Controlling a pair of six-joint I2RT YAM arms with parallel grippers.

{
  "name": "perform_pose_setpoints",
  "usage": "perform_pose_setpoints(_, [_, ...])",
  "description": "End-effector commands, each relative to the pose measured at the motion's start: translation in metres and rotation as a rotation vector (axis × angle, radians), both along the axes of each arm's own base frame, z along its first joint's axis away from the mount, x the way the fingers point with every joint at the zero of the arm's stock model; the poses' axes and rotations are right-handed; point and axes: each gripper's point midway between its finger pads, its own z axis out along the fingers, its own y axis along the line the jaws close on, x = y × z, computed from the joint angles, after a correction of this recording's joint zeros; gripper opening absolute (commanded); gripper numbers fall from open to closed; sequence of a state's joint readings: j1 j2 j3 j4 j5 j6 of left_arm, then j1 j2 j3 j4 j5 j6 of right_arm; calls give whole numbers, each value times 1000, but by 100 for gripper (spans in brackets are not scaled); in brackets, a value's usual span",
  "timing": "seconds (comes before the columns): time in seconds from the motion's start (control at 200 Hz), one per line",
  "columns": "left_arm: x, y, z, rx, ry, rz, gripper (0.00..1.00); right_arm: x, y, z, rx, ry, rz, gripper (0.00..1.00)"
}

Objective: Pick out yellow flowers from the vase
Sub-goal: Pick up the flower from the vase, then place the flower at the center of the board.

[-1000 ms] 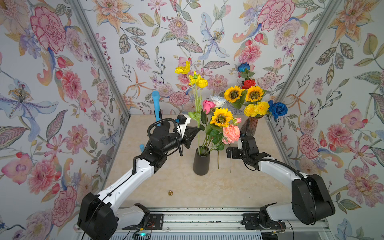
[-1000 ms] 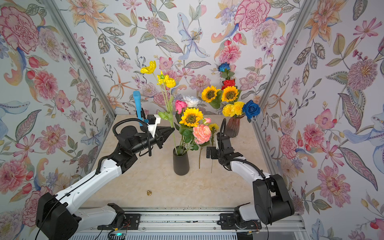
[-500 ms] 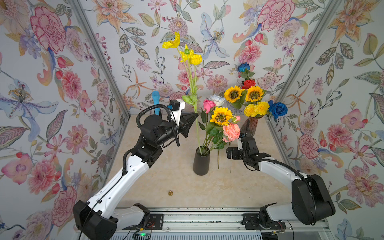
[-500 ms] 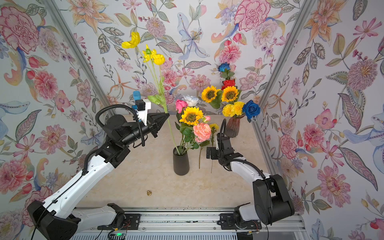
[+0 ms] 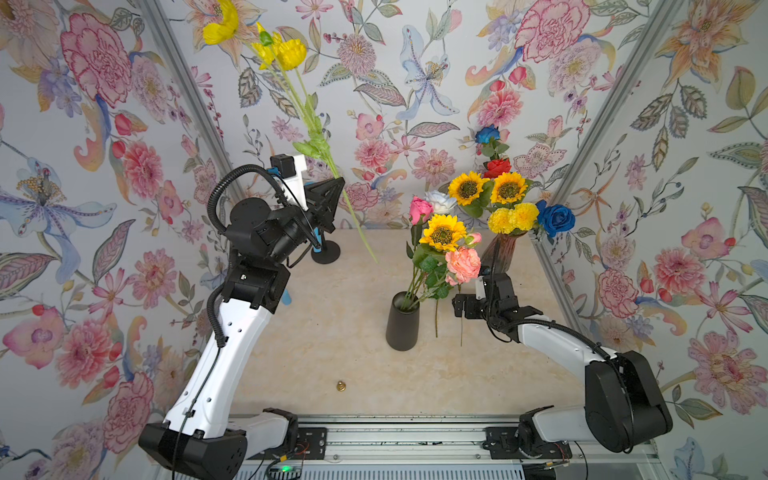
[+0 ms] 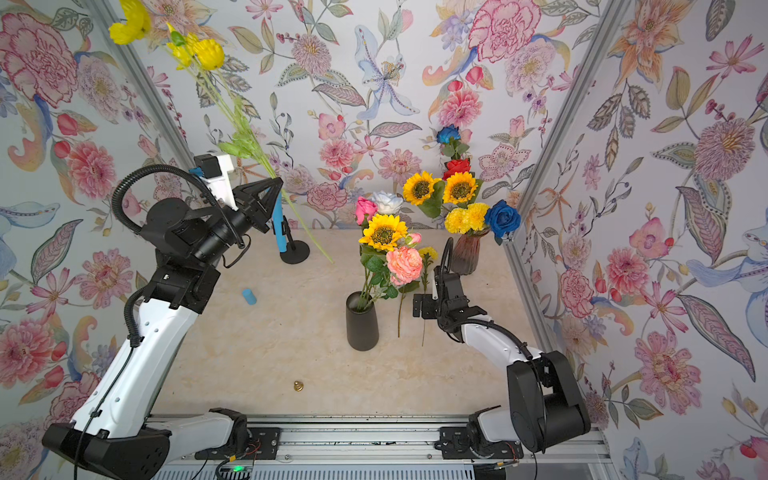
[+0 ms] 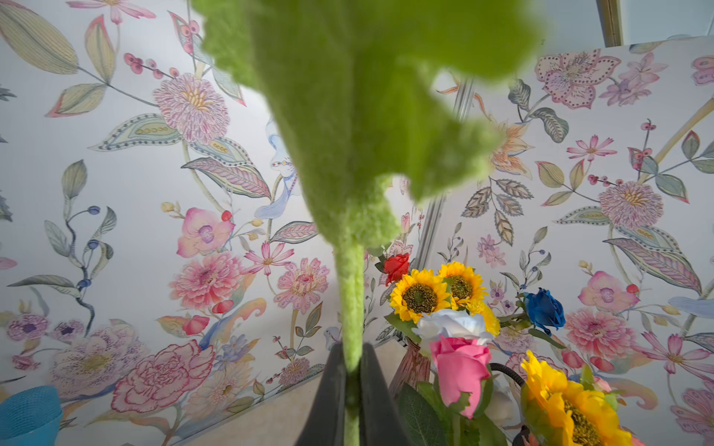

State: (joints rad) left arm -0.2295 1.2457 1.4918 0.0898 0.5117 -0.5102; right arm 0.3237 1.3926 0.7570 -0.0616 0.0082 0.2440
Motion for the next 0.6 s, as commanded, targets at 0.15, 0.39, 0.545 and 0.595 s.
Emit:
perform_pose_setpoints(0.15, [19, 6, -22, -134, 85, -86, 0, -1, 0, 8, 30, -26, -4, 100])
perform_pose_setpoints(0.39, [44, -5, -74, -225, 179, -142, 0, -4, 10, 26, 110, -103, 51, 100])
perform_pose_setpoints(0.545, [52, -23, -101, -216, 224, -158, 0, -7, 24, 36, 174, -147, 116, 100])
perform_pose_setpoints(0.595, [55, -31, -110, -210, 237, -166, 0, -8, 28, 39, 190, -158, 136, 100])
